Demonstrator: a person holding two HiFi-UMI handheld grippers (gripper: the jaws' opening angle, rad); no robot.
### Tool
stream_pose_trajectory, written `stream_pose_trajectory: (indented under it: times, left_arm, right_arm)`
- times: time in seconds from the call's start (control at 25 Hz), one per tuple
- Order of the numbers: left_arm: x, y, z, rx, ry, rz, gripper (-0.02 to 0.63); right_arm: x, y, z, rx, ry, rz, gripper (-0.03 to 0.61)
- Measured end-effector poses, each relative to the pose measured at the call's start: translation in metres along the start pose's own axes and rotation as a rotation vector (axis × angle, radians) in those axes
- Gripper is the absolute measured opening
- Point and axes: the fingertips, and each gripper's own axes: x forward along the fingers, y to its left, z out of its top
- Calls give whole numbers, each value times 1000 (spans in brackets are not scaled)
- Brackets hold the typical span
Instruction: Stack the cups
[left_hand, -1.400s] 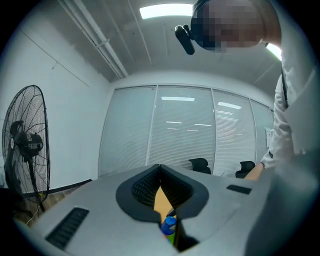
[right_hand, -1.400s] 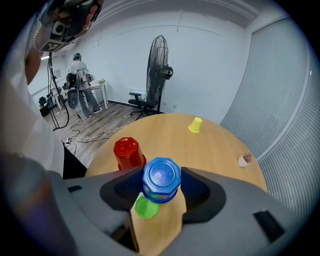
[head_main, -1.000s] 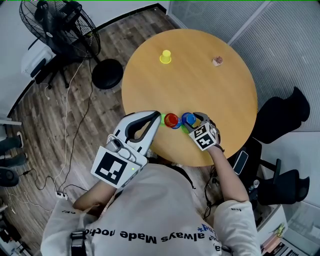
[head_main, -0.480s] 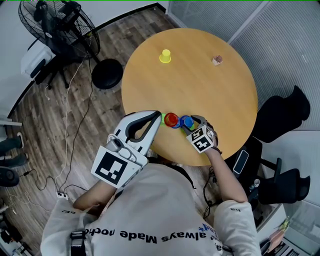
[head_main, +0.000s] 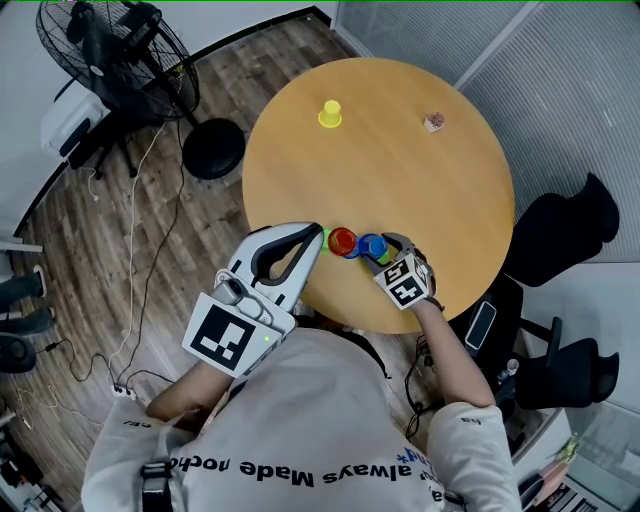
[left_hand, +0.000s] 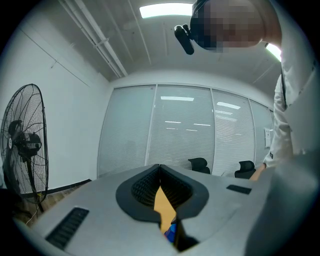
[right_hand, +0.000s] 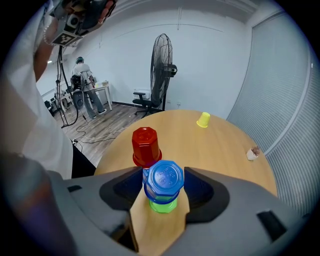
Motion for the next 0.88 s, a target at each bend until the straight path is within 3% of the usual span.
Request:
stream_pose_trajectory:
  times: [0.4,0.88]
  left_arm:
    - [1,10,-1,-9,-5,10,25]
    - [4,25,-8,-8,15,27,25]
  right_arm:
    - [-34,-19,30,21,-97,-14,256]
    - [-44,-80,80,-54,-156,-75,247]
